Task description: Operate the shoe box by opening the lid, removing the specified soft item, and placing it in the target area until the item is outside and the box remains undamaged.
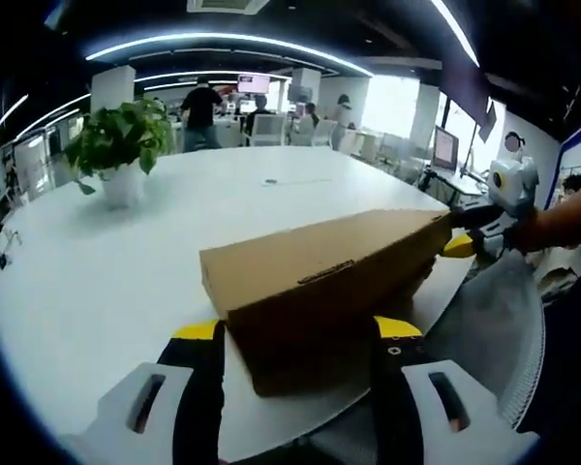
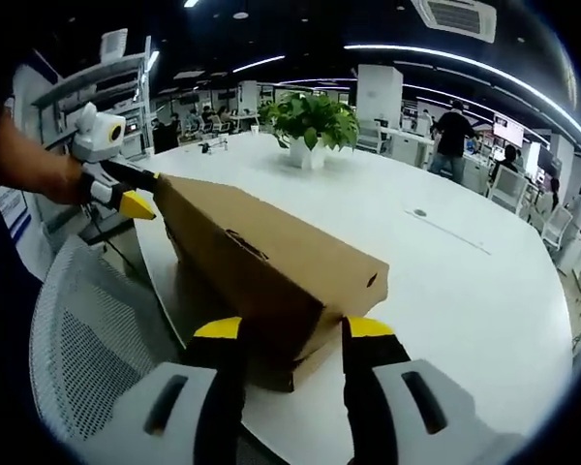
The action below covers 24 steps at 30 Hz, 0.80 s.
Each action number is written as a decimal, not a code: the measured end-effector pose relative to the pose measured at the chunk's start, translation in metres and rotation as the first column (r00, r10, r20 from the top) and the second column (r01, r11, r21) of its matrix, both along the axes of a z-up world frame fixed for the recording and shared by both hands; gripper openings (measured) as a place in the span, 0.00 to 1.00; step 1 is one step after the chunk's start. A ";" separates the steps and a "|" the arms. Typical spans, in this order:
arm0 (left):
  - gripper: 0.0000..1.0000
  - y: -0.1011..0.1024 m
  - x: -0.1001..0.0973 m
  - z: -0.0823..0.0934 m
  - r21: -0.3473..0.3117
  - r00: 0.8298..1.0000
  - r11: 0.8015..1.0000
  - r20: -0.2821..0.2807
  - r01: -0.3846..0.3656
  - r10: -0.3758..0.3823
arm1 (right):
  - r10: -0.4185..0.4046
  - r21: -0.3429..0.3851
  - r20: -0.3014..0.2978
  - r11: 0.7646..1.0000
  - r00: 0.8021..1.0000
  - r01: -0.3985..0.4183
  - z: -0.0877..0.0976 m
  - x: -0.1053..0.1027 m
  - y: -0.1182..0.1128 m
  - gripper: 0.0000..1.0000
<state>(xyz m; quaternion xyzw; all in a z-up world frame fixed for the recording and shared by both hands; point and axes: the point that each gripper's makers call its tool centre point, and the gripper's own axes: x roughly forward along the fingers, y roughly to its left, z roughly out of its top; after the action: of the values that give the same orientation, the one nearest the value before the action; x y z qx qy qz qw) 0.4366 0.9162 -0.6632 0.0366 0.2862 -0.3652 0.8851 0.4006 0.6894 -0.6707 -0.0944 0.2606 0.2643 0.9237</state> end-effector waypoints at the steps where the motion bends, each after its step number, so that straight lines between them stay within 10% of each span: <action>1: 0.59 0.000 0.000 0.002 0.005 1.000 1.000 0.004 -0.002 0.002 | -0.004 0.003 0.007 1.000 1.000 0.004 0.002 0.001 0.000 0.34; 24: 0.60 -0.006 0.030 0.041 -0.018 0.995 1.000 0.095 -0.023 0.025 | -0.118 -0.097 0.143 0.986 0.983 0.133 0.043 0.051 -0.028 0.07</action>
<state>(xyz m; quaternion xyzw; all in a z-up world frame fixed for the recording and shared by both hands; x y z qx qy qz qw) 0.4667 0.9097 -0.6226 0.0433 0.2409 -0.3548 0.9023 0.4516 0.6612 -0.6281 -0.1445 0.2156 0.1842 0.9480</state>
